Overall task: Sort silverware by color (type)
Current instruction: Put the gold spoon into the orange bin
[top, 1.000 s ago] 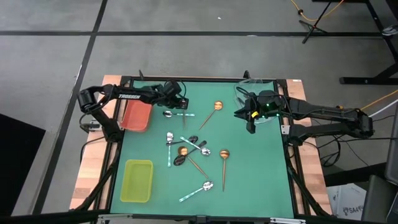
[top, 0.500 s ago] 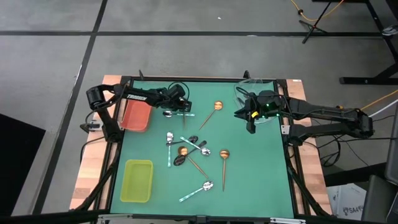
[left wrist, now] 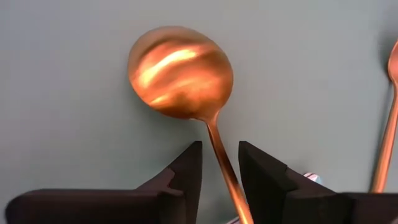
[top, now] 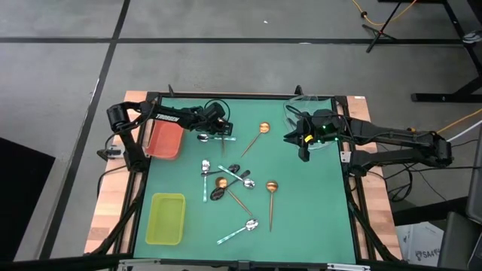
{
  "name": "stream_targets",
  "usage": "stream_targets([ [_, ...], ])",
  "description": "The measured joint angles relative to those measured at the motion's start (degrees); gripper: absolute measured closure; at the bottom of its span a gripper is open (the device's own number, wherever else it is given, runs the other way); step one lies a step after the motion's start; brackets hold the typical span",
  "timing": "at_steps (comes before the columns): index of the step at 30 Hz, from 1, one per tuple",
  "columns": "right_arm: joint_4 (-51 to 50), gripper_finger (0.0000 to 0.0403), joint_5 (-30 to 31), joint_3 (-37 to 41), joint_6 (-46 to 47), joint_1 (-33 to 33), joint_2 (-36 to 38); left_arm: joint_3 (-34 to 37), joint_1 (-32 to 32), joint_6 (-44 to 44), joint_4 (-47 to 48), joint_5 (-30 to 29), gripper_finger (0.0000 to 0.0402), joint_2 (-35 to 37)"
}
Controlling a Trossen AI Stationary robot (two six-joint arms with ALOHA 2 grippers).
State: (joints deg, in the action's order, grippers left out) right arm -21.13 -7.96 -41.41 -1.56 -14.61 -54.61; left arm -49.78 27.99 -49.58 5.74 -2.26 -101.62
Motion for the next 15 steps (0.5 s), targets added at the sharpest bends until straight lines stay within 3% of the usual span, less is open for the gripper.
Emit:
stream_targets([
  [15, -0.01, 0.0352, 0.00, 0.00, 0.00, 0.00, 0.00, 0.00, 0.00, 0.01, -0.22, 0.22, 0.0386, -0.12],
])
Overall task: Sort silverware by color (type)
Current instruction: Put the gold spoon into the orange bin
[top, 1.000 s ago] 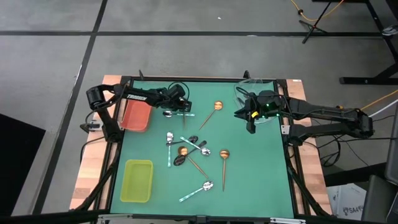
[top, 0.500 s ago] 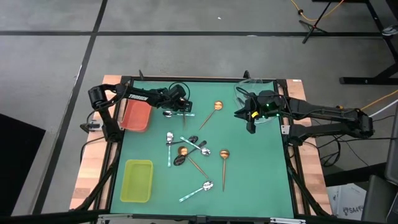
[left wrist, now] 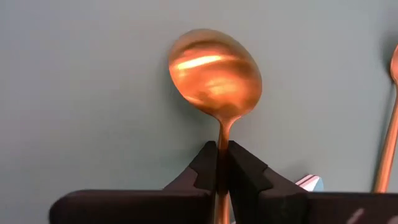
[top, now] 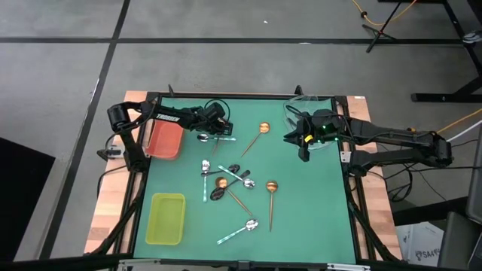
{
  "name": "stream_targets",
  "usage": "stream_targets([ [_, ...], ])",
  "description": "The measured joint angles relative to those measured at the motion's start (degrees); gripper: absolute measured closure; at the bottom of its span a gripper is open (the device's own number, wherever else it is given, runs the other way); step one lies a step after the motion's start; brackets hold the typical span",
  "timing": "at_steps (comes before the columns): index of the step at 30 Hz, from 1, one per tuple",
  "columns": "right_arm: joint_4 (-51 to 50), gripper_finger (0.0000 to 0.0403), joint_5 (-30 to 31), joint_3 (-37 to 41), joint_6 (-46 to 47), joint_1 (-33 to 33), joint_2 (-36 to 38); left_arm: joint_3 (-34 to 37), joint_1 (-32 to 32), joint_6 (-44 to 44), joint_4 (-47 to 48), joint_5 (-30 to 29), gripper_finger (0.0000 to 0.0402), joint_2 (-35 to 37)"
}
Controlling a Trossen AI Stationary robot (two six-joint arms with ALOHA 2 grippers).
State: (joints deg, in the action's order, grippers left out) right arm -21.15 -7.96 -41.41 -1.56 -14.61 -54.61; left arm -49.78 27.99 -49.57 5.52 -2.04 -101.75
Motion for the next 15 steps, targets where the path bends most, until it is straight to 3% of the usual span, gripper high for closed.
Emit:
stream_targets([
  [6, 0.01, 0.0352, 0.00, 0.00, 0.01, 0.00, 0.00, 0.02, 0.02, 0.01, -0.09, 0.62, 0.0387, 0.06],
  [15, 0.00, 0.0352, 0.00, 0.00, 0.00, 0.00, 0.00, 0.11, -0.04, 0.06, 0.04, 7.01, 0.0387, 2.47],
])
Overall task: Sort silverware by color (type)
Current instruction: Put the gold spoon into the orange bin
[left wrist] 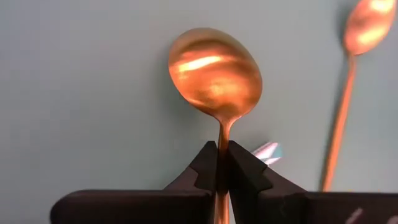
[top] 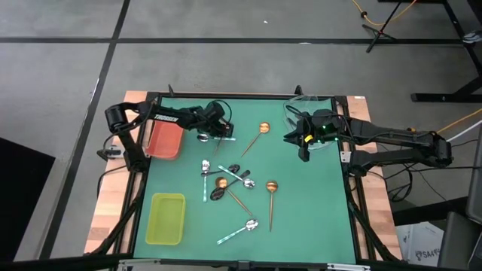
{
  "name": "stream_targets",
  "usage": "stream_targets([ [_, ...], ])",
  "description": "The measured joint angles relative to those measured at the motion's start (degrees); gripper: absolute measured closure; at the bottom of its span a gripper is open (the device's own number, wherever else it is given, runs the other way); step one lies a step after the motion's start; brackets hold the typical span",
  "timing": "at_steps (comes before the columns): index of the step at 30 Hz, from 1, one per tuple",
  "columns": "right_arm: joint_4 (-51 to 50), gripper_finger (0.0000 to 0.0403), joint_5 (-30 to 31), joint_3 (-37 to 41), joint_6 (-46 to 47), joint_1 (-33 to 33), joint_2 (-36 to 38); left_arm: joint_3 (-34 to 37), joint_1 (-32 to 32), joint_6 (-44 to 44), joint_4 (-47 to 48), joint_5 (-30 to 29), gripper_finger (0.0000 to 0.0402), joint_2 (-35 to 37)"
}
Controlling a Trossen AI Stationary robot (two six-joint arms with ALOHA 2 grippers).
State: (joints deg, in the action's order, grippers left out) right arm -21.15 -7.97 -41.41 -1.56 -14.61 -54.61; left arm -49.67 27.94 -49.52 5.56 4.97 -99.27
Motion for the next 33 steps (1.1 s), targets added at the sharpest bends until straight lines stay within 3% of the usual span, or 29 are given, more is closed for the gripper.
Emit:
stream_targets([
  [13, -0.03, 0.0352, 0.00, 0.00, 0.01, 0.00, 0.00, -0.02, 0.02, -1.44, 4.65, 2.38, 0.0387, 16.26],
  [24, -0.02, 0.0352, 0.00, 0.00, 0.02, 0.00, 0.00, -0.04, 0.02, -3.37, 30.09, 2.03, 0.0387, 33.53],
  [33, -0.04, 0.0352, 0.00, 0.00, 0.02, 0.00, 0.00, -0.06, 0.04, -4.10, 53.53, -3.57, 0.0388, 39.15],
])
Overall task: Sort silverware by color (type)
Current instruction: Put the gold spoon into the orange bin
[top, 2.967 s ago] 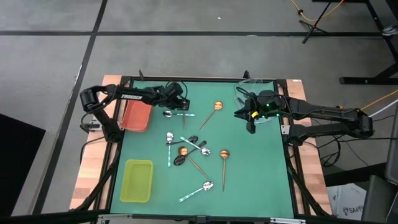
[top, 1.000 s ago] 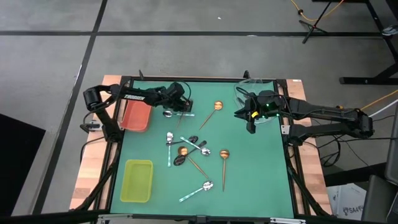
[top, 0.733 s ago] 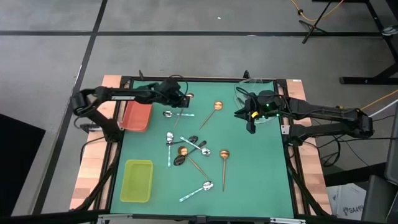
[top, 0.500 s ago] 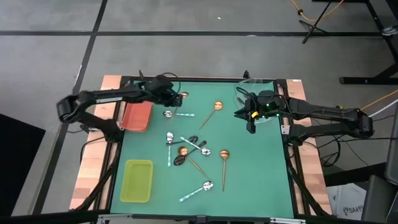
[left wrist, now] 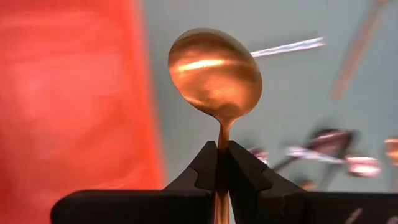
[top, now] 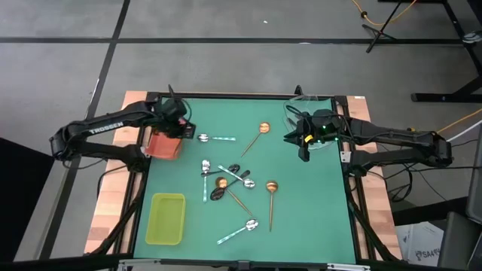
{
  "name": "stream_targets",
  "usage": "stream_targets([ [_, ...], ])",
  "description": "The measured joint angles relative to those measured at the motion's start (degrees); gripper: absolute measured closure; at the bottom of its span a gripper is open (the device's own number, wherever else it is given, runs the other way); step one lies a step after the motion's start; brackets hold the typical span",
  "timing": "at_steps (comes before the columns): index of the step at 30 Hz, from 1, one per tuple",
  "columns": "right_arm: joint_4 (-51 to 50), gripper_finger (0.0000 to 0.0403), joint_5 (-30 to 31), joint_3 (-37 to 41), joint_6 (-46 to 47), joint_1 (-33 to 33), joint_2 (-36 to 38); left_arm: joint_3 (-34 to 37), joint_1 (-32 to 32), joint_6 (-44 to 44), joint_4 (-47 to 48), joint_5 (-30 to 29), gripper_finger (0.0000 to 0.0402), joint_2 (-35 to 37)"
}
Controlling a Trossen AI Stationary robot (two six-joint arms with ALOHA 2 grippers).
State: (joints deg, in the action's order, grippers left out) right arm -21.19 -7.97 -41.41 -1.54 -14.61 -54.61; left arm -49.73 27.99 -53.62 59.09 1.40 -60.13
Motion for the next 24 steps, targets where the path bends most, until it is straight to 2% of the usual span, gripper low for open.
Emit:
stream_targets([
  [5, 0.02, 0.0352, 0.00, 0.00, 0.00, 0.00, 0.00, 0.02, 0.00, 0.15, 9.01, -6.35, 0.0388, 0.01],
  [11, 0.02, 0.0352, 0.00, 0.00, 0.00, 0.00, 0.00, 0.00, 0.20, 0.19, 12.14, -13.64, 0.0388, -0.06],
  [18, 0.02, 0.0352, 0.00, 0.00, 0.00, 0.00, 0.00, 0.41, 2.30, 3.92, 11.69, -15.45, 0.0388, -1.65],
  [24, 0.02, 0.0352, 0.00, 0.00, 0.00, 0.00, 0.00, 3.17, 4.68, 6.91, 9.79, -14.50, 0.0388, -4.19],
])
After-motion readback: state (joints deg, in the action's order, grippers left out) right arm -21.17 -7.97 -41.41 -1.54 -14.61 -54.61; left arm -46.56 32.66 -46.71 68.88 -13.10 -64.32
